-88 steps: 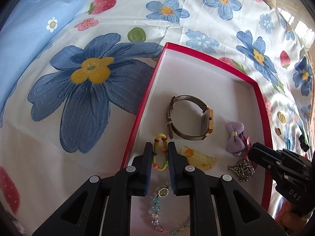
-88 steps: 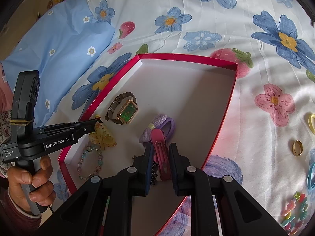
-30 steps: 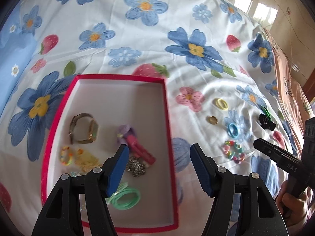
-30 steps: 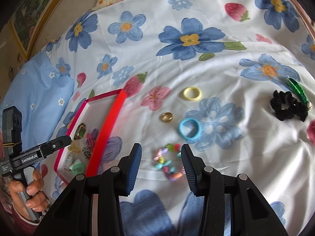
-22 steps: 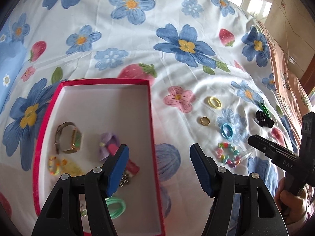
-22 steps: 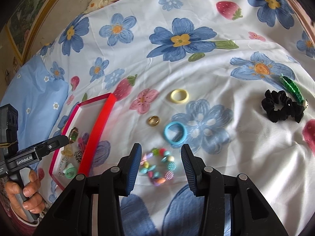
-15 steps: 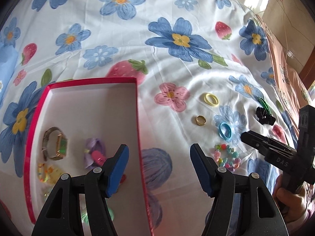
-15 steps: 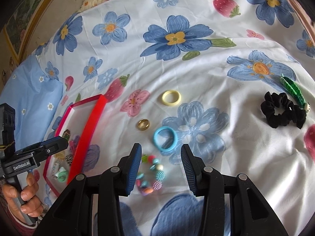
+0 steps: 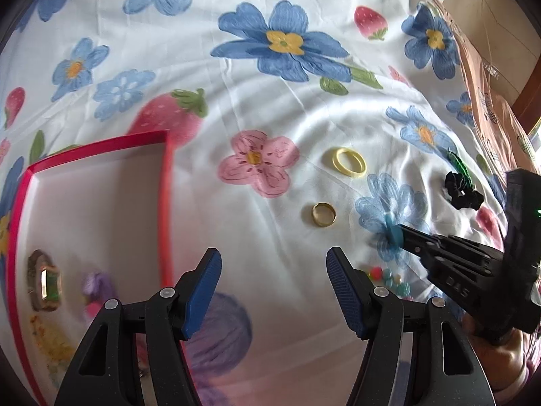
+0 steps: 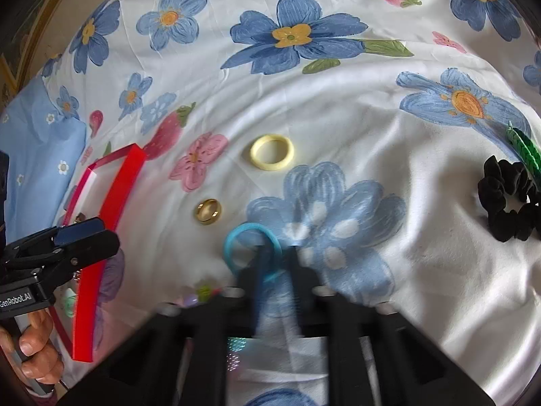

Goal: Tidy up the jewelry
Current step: 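Grasp the blue hair tie with the right tool while the left tool grasps the gold ring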

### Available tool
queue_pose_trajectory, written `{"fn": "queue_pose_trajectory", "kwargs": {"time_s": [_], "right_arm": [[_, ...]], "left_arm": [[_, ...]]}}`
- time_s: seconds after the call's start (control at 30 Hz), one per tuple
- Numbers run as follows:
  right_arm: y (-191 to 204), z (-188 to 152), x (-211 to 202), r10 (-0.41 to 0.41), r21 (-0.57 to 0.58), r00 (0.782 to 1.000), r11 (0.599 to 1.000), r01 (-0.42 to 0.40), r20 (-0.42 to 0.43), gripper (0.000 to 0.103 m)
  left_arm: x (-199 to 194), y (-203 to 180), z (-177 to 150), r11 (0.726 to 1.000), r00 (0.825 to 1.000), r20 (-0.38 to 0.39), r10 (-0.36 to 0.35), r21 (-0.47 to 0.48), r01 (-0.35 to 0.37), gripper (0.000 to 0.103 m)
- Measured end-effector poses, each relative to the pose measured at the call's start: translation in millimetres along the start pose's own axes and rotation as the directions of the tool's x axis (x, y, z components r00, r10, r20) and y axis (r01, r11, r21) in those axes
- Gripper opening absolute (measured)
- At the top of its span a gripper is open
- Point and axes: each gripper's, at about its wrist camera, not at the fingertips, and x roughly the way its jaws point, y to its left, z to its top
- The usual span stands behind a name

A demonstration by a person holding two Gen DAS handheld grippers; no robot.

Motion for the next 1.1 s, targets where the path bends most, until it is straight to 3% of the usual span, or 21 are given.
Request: {"fn": "queue_pose_trajectory", "kwargs": {"time_s": [0.33, 0.47, 0.57, 0.7, 1.1], "right_arm": [[-22, 2, -26, 0.009, 0.056, 0.998, 0.998, -0.013, 0.061, 0.003], [-26, 1, -28, 0.023, 0.075, 0.998, 0.997, -0.028, 0.064, 0.003], [-25, 0, -29, 0.031, 0.076, 0.997, 0.996, -0.036, 0.065, 0.003], [-22, -2, -29, 0.045, 0.079, 0.997, 0.996, -0.05, 0.063, 0.002], [11, -11, -37, 0.085, 0.04, 0.994, 0.995, -0.088, 0.064, 0.003]], "left_arm": [[63, -26, 23, 0.999, 0.999, -0.046, -0.018, 0.035, 0.02, 0.062], [76, -33, 27, 0.998, 0.999, -0.038, 0.009, 0.059, -0.007, 0.048], [78, -32, 27, 0.998, 0.999, -0.031, 0.012, 0.061, -0.01, 0.023], [72, -30, 25, 0.998, 1.0, -0.031, -0.002, 0.06, 0.004, 0.022], [3, -1, -9, 0.998, 0.999, 0.015, -0.051, -0.025, 0.051, 0.022]]}}
